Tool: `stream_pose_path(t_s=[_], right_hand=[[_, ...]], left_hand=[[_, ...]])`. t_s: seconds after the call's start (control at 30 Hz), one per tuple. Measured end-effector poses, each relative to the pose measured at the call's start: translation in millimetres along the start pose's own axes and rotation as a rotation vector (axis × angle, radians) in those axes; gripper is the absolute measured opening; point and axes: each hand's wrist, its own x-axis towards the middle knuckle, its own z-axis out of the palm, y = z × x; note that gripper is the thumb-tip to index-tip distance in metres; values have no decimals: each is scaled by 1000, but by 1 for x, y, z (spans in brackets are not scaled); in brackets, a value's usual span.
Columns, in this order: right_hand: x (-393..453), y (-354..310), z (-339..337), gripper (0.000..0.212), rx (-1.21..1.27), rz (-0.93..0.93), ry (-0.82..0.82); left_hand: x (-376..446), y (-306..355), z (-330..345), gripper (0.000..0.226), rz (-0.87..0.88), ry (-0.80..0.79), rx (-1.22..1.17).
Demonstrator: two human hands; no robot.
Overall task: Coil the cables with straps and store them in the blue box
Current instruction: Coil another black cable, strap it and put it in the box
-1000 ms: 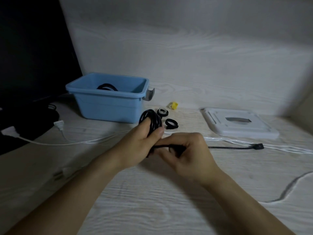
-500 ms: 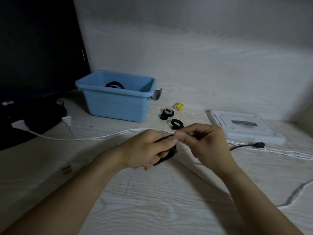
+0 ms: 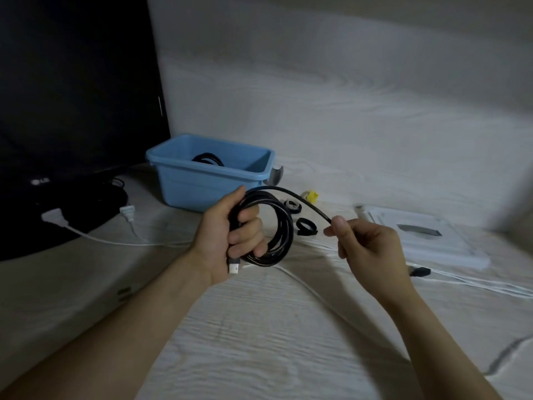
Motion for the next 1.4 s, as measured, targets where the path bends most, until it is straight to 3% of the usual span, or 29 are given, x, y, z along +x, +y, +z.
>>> stream_pose_path(t_s=[0.13, 0.33, 0.6, 0.77, 0.9, 1.07, 1.23, 1.3, 1.4], right_hand=[[0, 4, 0, 33, -52, -2, -37], [0, 14, 6, 14, -210, -60, -108], [-16, 8, 29, 13, -555, -246, -555], [-23, 2, 42, 12, -568, -365, -627], [-24, -5, 42, 28, -486, -407, -568], [-23, -8, 36, 11, -475, -464, -468], [-23, -15, 27, 6, -471, -510, -385], [-19, -15, 20, 6, -443, -508, -353], [-13, -13, 9, 24, -407, -494, -326]], left_hand=[[1, 7, -8, 51, 64, 74, -202], [4, 15, -16, 46, 210, 325, -449], [16, 6, -15, 34, 245, 369, -272], [16, -1, -4, 34, 270, 362, -155], [16, -18, 1, 25, 401, 356, 271], [11, -34, -9, 23, 539, 105, 971], [5, -42, -14, 35, 395, -9, 1265], [2, -41, -13, 28, 375, -62, 1291], [-3, -37, -5, 24, 343, -80, 1303]])
